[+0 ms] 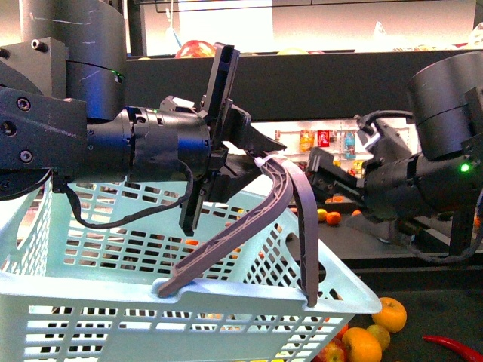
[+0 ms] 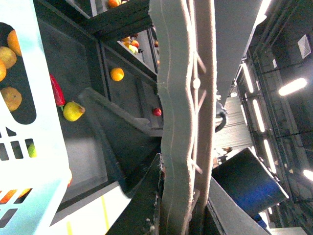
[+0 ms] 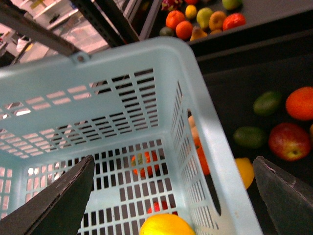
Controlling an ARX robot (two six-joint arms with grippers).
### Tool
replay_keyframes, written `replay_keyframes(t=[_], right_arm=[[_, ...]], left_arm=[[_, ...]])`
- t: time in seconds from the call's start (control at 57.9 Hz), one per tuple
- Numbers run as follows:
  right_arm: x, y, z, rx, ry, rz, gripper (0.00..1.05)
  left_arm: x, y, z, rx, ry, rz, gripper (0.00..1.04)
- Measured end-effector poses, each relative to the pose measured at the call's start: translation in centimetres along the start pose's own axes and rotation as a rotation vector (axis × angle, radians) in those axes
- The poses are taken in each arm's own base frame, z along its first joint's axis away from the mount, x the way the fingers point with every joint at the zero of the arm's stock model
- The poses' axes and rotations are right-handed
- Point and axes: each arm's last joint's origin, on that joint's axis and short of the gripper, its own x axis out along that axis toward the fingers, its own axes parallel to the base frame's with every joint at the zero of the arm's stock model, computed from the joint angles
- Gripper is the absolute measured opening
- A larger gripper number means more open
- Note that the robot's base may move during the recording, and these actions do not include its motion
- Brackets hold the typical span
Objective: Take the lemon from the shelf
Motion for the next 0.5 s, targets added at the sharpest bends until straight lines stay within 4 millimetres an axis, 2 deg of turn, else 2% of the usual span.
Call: replay_keyframes(t=[0.138, 0.259, 0.363, 0.501], right_arm=[[-1.7, -1.4, 1.2, -0.005, -0.060, -0.019, 0.97], [-2.8, -3.3, 1.2, -0.024, -0.097, -0.055, 0.97], [-3.6, -5.7, 0.5, -0.033, -0.100, -0.100, 0.97], [-4.0, -10.1, -1.4, -0.037, -0.070, -0.195, 0.97]], left_arm=[[0.0, 0.0, 0.0, -0.001, 0.001, 0.000, 0.11], [0.0, 0.0, 0.0, -0.001, 0.001, 0.000, 0.11], [0.0, 0.0, 0.0, -0.001, 0.000, 0.000, 0.11], [0.0, 0.0, 0.0, -0.001, 0.000, 0.000, 0.11]])
